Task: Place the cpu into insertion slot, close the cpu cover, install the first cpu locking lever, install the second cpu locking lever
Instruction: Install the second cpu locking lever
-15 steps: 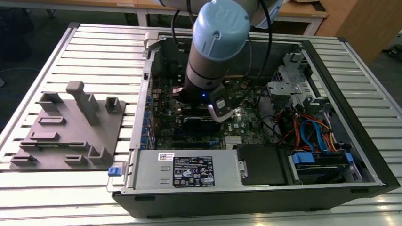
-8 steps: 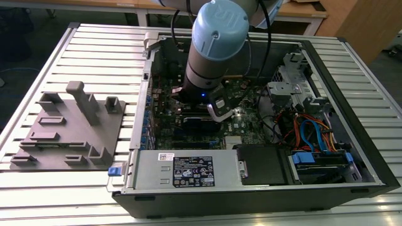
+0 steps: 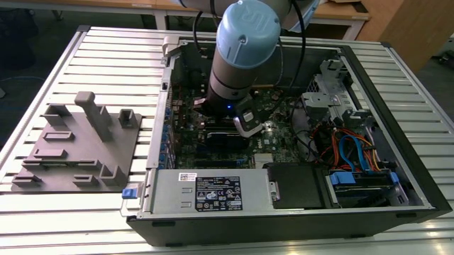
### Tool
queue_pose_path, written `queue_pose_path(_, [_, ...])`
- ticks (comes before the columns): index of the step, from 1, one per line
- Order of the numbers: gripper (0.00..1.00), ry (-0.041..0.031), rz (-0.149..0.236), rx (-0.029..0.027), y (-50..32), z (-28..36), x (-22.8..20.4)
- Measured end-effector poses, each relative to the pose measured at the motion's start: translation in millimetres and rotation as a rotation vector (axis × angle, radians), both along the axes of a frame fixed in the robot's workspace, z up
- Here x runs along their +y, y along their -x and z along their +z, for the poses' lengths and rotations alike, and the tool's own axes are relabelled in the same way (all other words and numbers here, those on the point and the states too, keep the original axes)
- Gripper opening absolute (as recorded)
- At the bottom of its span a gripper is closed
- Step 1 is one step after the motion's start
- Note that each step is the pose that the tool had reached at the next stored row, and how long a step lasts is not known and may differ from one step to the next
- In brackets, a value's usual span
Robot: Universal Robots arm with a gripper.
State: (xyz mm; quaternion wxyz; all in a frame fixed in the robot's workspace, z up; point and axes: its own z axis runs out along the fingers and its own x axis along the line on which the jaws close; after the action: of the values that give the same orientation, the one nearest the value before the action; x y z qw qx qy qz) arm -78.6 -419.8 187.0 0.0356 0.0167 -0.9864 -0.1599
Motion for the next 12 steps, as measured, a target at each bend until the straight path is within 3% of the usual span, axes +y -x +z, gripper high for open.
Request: queue_pose_path(12, [0.10,0.0040,0.000,-0.0001,0.1,1.0,0.0])
